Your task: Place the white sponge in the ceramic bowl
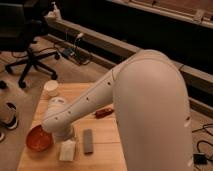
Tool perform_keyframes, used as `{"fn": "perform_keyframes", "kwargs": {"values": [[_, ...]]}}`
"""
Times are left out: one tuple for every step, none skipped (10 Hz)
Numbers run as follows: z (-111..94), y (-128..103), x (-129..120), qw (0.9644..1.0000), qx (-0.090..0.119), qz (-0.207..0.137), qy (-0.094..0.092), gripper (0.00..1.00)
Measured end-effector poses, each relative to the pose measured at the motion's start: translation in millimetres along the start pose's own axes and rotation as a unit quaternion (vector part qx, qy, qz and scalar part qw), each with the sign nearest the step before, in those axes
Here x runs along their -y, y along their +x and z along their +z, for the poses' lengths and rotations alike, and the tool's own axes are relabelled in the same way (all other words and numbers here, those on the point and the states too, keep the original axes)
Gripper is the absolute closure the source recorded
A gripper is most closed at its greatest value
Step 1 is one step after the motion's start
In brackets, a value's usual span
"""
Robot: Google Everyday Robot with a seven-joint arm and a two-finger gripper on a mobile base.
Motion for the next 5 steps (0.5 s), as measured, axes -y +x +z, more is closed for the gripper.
{"fn": "perform_keyframes", "kwargs": {"values": [[0,-2,-5,0.9999,-0.008,-0.007,-0.003,0.35],[2,-3,-7,0.9998,-0.019,-0.01,-0.005,0.35],[5,-3,-6,0.9994,-0.032,-0.01,-0.005,0.35],[10,-2,-4,0.9988,-0.047,-0.008,-0.003,0.35],[16,-2,-2,0.998,-0.062,-0.003,0.0,0.35]]}}
